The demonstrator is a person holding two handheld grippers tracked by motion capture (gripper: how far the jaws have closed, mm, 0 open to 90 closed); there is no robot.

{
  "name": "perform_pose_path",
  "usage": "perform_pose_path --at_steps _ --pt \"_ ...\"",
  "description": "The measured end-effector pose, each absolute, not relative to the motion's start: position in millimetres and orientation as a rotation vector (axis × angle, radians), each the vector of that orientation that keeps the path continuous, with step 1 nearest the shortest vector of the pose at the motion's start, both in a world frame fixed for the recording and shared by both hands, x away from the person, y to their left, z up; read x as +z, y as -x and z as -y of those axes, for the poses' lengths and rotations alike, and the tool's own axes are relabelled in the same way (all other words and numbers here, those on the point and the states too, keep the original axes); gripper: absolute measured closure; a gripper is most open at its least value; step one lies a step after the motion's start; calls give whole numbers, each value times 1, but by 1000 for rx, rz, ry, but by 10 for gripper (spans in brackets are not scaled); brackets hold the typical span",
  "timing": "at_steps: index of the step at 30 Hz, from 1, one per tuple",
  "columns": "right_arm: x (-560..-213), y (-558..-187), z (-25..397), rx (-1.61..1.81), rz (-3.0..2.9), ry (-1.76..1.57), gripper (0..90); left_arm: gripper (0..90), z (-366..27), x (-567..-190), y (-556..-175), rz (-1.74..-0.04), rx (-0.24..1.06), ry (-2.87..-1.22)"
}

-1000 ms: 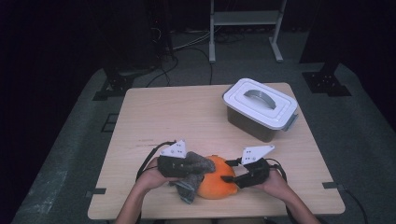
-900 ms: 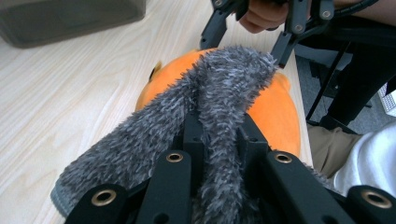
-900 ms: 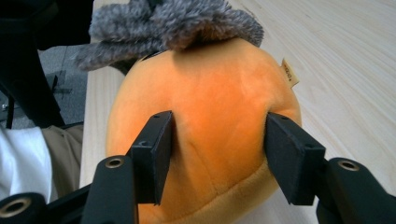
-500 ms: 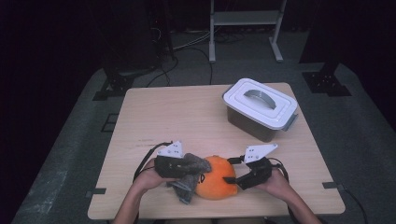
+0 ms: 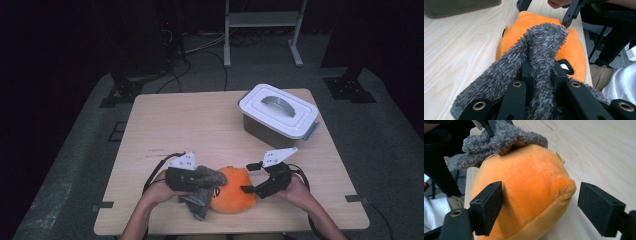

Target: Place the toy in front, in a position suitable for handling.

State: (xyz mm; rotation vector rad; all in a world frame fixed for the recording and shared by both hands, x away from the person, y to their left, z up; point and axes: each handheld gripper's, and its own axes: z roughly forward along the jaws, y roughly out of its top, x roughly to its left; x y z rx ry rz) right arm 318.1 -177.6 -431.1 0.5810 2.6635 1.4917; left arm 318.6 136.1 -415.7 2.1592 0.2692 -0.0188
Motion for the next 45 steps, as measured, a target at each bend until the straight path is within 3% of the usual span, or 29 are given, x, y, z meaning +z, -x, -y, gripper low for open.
perform_pose_path --at_steps 4,9,12,26,34,45 --pt "-443 -321 171 1486 -2765 -616 207 775 -130 -414 -316 -252 -33 -2157" --pt "-431 -312 169 1454 -2720 -551 404 777 -125 -405 -313 -241 10 -2142" --pt "-424 -305 165 1462 -2667 -507 455 777 -123 -398 -312 -235 33 -2103" --pt "-417 -302 176 1411 -2616 -459 482 776 -142 -413 -324 -340 42 -2136" --pt "-412 -292 161 1378 -2573 -387 481 775 -117 -394 -313 -262 81 -2116" --pt "-406 -290 170 1339 -2556 -372 486 768 -138 -411 -322 -333 27 -2130"
